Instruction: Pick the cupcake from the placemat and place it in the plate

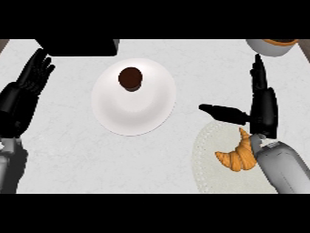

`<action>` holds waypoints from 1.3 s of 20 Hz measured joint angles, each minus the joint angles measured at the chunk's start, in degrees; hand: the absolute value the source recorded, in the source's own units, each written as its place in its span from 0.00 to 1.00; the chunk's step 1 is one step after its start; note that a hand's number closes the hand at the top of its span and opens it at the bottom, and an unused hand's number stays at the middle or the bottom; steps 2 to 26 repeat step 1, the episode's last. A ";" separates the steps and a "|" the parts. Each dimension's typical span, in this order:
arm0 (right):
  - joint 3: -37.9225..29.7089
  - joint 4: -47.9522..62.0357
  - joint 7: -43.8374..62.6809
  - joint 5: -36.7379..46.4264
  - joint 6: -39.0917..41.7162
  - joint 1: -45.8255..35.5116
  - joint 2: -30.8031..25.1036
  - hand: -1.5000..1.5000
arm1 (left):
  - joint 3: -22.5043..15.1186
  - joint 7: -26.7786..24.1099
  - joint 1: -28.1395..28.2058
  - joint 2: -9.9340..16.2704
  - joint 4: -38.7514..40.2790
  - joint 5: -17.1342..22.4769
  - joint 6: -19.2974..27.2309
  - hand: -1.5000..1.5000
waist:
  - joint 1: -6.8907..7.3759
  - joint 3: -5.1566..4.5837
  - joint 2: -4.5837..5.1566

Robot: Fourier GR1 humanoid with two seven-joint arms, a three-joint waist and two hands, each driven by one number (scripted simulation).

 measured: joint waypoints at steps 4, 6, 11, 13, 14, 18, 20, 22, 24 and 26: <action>-0.77 -0.77 -0.35 0.26 0.73 1.05 -0.54 0.00 | 0.48 0.08 -0.18 0.24 0.24 0.24 -0.46 0.50 | 0.03 0.00 0.01; -0.77 -0.77 -0.35 0.26 0.73 1.05 -0.54 0.00 | 0.48 0.08 -0.18 0.24 0.24 0.24 -0.46 0.50 | 0.03 0.00 0.01; -0.77 -0.77 -0.35 0.26 0.73 1.05 -0.54 0.00 | 0.48 0.08 -0.18 0.24 0.24 0.24 -0.46 0.50 | 0.03 0.00 0.01; -0.77 -0.77 -0.35 0.26 0.73 1.05 -0.54 0.00 | 0.48 0.08 -0.18 0.24 0.24 0.24 -0.46 0.50 | 0.03 0.00 0.01; -0.77 -0.77 -0.35 0.26 0.73 1.05 -0.54 0.00 | 0.48 0.08 -0.18 0.24 0.24 0.24 -0.46 0.50 | 0.03 0.00 0.01; -0.77 -0.77 -0.35 0.26 0.73 1.05 -0.54 0.00 | 0.48 0.08 -0.18 0.24 0.24 0.24 -0.46 0.50 | 0.03 0.00 0.01; -0.77 -0.77 -0.35 0.26 0.73 1.05 -0.54 0.00 | 0.48 0.08 -0.18 0.24 0.24 0.24 -0.46 0.50 | 0.03 0.00 0.01; -0.77 -0.77 -0.35 0.26 0.73 1.05 -0.54 0.00 | 0.48 0.08 -0.18 0.24 0.24 0.24 -0.46 0.50 | 0.03 0.00 0.01; -0.77 -0.77 -0.35 0.26 0.73 1.05 -0.54 0.00 | 0.48 0.08 -0.18 0.24 0.24 0.24 -0.46 0.50 | 0.03 0.00 0.01; -0.77 -0.77 -0.35 0.26 0.73 1.05 -0.54 0.00 | 0.48 0.08 -0.18 0.24 0.24 0.24 -0.46 0.50 | 0.03 0.00 0.01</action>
